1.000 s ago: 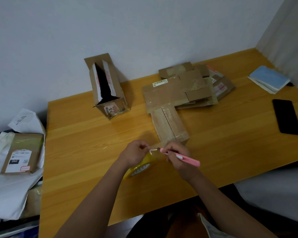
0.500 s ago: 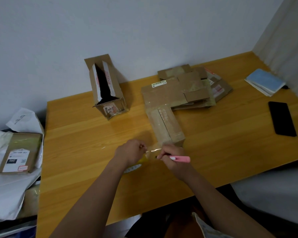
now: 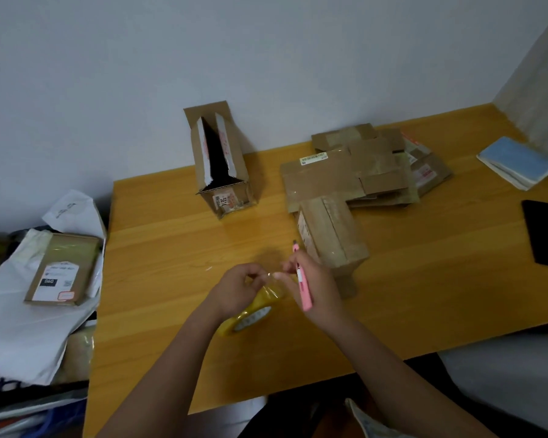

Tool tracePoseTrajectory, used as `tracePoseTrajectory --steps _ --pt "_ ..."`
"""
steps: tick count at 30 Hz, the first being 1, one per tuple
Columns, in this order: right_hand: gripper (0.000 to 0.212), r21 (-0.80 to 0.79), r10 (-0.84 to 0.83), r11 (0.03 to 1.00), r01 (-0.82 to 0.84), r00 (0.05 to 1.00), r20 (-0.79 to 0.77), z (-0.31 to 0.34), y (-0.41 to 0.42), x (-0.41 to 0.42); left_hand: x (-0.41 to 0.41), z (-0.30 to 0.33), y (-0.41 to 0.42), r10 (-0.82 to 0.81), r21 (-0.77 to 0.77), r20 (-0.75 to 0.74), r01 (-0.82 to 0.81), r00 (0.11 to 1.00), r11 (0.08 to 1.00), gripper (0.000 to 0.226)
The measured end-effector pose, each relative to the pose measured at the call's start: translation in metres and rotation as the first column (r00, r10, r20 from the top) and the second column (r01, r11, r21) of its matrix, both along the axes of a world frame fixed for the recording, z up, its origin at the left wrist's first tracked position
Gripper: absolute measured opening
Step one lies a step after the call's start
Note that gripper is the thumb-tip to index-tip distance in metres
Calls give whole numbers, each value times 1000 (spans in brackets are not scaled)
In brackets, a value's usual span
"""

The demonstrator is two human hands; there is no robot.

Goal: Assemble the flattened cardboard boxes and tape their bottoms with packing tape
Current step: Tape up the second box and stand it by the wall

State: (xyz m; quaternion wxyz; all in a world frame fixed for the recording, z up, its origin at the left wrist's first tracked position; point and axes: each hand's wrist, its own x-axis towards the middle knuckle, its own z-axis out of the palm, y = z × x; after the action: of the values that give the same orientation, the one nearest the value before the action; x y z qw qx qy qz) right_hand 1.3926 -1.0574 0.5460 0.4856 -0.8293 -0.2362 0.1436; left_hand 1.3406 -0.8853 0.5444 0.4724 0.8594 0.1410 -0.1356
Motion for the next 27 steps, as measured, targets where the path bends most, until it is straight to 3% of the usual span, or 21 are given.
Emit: tracePoseTrajectory --steps 4,8,10,12,14,15,17,20,23,25,27 --pt "40 -34 -12 999 7 990 -138 -6 21 -15 -11 5 6 77 -64 27 -75 997 995 17" --pt "32 -143 43 987 -66 986 -161 -5 42 -22 -32 8 18 165 -76 9 -164 986 984 13" --pt "29 -151 -7 988 -29 973 -230 -4 55 -20 -46 9 26 149 -101 19 -147 989 984 36" --pt "30 -105 -54 994 14 921 -386 -3 64 -16 -61 9 35 168 -172 1 -166 986 971 80" --pt "34 -85 -57 996 26 923 -380 -5 71 -12 -78 7 49 240 -231 -63 -248 969 941 115" --pt "37 -70 -66 997 43 931 -358 -6 76 -11 -86 5 55 234 -213 -76 -245 969 946 120" --pt "42 36 -66 996 85 925 -373 -12 81 -13 -100 -4 64 215 -154 -78 -224 974 962 104" --pt "47 54 -17 998 33 962 -273 -22 90 -18 -114 -16 71 357 -105 28 -352 934 930 64" --pt "43 38 -63 996 77 953 -297 -32 96 -18 -122 -19 82 405 -95 123 -395 906 914 59" --pt "42 -6 -129 991 135 935 -329 -40 98 -14 -120 -10 92 312 90 108 -321 944 943 56" --pt "41 -36 -140 990 136 928 -346 -47 100 -14 -115 2 99 174 458 13 -161 985 874 57"
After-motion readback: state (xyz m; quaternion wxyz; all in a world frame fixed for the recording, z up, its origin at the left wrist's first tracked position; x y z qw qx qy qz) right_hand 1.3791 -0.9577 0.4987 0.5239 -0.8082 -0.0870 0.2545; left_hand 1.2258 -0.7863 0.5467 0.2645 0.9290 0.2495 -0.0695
